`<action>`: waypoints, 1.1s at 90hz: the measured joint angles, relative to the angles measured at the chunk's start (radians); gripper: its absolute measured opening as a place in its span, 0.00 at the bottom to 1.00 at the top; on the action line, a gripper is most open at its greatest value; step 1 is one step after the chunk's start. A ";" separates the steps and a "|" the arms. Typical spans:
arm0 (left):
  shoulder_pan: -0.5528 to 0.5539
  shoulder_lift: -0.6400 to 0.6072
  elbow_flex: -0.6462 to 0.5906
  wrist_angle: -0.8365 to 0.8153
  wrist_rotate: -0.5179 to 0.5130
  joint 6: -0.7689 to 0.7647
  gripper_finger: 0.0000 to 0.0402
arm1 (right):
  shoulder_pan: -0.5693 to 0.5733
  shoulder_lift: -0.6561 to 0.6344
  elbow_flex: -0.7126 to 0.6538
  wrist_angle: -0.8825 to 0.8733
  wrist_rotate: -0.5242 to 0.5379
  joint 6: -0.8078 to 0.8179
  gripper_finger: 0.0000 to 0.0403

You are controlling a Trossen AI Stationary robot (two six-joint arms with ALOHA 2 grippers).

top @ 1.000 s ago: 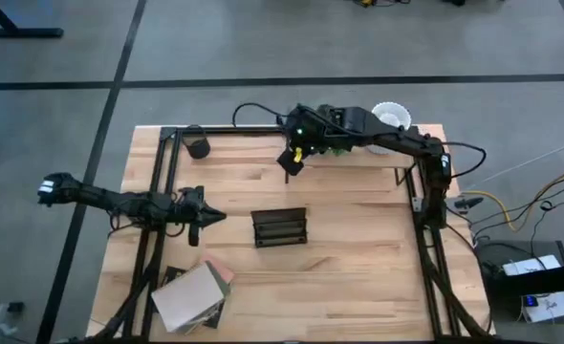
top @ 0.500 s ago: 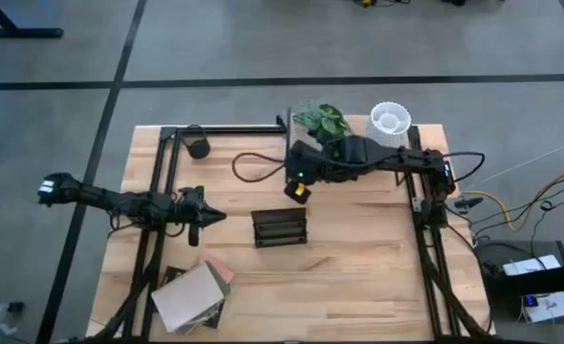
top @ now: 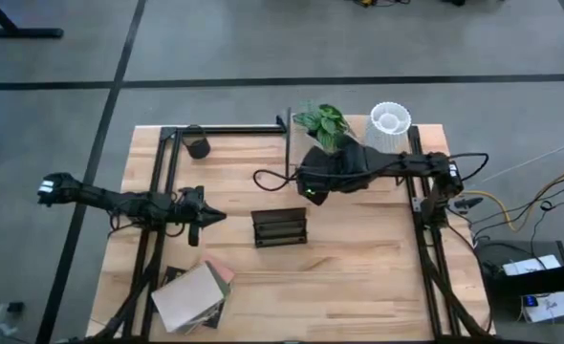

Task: Stock shelves
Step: Put the white notebook into the black mesh bookshelf

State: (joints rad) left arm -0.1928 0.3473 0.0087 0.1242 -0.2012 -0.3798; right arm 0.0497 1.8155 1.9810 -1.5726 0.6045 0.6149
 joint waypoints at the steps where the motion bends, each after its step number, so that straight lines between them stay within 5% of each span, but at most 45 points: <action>1: 0.000 0.000 0.000 0.000 0.000 0.000 0.02 | 0.000 -0.001 -0.005 -0.001 0.000 0.001 0.00; 41: 0.000 0.000 0.000 0.001 0.000 0.000 0.02 | -0.006 -0.161 -0.294 0.058 0.017 0.131 0.00; 99: 0.000 0.000 0.000 0.003 0.000 0.000 0.02 | 0.014 -0.290 -0.718 0.491 0.118 0.107 0.00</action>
State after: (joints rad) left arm -0.1925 0.3473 0.0088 0.1272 -0.2012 -0.3799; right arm 0.0633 1.5250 1.2626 -1.0814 0.7229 0.7216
